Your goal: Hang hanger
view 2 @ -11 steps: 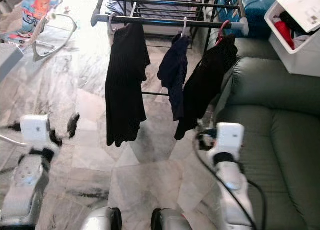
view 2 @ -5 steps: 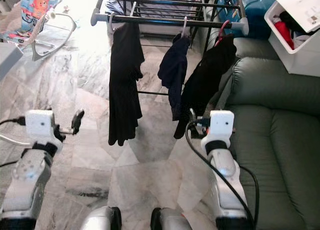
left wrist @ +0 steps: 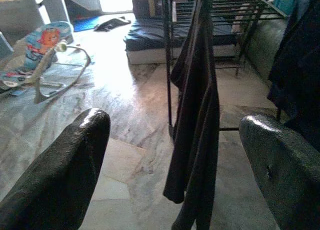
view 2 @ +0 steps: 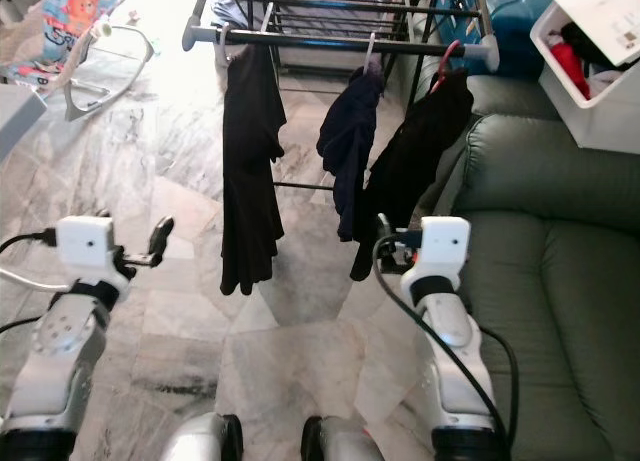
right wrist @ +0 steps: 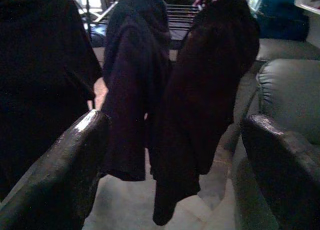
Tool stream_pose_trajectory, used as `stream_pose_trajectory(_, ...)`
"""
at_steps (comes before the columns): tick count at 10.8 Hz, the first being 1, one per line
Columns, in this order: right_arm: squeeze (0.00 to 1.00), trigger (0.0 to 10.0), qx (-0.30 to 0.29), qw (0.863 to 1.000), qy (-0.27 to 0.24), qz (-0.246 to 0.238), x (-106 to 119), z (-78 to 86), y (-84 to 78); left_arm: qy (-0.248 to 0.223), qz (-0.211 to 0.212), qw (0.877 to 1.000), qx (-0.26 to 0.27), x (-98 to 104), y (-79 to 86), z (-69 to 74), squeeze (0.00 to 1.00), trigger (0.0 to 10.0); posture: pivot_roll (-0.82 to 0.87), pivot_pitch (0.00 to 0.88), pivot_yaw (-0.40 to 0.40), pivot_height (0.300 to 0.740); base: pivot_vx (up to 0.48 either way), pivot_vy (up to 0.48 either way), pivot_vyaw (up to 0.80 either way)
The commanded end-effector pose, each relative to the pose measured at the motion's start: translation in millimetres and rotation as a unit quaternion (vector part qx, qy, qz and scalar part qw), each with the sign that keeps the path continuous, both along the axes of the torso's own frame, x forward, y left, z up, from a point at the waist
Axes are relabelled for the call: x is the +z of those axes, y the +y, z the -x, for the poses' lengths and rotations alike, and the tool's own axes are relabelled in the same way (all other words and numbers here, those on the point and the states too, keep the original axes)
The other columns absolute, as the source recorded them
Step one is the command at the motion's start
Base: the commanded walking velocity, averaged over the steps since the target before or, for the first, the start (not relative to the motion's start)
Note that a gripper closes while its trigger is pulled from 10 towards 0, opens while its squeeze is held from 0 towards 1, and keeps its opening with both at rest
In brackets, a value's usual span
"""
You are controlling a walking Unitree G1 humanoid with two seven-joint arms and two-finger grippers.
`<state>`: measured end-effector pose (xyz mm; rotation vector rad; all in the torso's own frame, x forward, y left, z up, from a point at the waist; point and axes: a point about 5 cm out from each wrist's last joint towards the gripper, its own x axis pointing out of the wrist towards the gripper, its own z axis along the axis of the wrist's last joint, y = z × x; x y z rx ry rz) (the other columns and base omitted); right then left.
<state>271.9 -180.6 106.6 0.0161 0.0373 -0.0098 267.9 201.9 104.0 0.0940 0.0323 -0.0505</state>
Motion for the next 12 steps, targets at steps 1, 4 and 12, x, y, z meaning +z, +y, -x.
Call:
stream_pose_trajectory(1, 0.00, 10.0, -0.015, 1.000, 0.005, 0.010, 0.2, 1.2, -5.6, 0.002, 0.000, 1.000, -0.002, -1.2, -1.4, -1.1, 0.00, 10.0, -0.05, 0.134, -0.051, 0.740, 0.000, 0.000, 0.00)
stream_pose_trajectory(4, 0.00, 10.0, -0.004, 0.999, 0.000, 0.043, -1.8, 0.7, 3.6, 0.003, 0.001, 1.000, 0.005, -2.4, 0.9, 1.0, 0.00, 10.0, -0.06, 0.145, -0.051, 0.740, 0.000, 0.000, 0.00)
stream_pose_trajectory(12, 0.00, 10.0, 0.018, 1.000, 0.002, 0.021, -1.4, -0.6, 7.0, 0.016, 0.007, 1.000, 0.005, -4.7, 0.4, 0.1, 0.00, 10.0, -0.05, 0.148, -0.052, 0.740, 0.000, 0.272, 0.00)
